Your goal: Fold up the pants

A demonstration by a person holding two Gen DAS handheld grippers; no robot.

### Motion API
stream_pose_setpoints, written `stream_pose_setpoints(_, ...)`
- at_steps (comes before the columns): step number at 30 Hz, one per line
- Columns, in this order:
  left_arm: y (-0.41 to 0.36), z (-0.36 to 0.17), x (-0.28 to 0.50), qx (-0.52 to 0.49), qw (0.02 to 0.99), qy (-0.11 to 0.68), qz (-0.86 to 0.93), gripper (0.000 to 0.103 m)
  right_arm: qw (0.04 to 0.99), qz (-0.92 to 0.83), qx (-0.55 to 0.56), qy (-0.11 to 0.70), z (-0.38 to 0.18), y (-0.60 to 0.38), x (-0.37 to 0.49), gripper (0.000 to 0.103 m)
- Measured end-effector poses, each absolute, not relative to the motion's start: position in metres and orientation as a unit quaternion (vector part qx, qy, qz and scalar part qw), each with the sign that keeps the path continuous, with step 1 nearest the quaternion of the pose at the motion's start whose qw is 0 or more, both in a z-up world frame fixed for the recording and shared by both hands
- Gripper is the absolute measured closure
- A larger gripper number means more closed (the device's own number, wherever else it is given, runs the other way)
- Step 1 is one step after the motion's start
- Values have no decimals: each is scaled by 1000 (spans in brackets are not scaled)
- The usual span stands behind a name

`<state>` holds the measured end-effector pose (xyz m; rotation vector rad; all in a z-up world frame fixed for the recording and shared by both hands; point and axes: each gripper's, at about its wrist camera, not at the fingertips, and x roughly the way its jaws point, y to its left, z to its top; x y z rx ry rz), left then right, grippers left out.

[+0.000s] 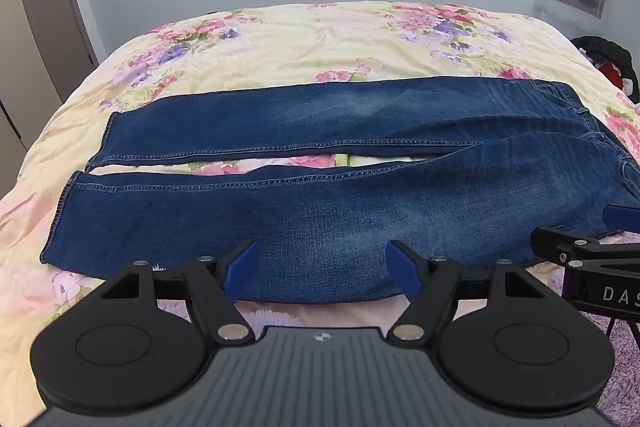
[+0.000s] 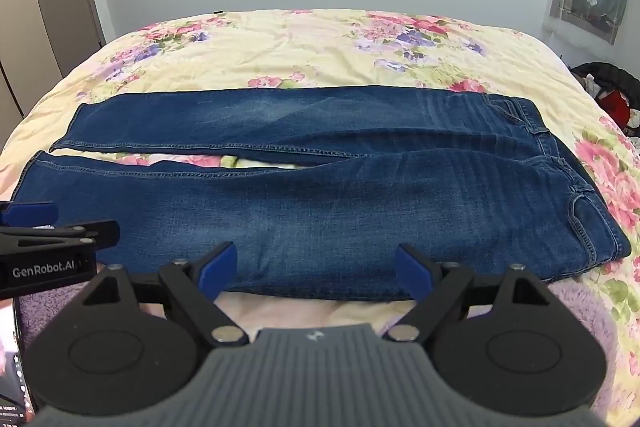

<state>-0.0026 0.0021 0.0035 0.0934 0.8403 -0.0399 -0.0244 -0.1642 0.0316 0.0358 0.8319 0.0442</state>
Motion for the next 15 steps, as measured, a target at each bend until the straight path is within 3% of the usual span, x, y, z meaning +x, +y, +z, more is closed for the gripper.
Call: stream_pose_setpoints(15, 8, 7, -2, 45, 912, 406, -21, 18, 914, 22, 15, 404, 30, -163, -24, 21)
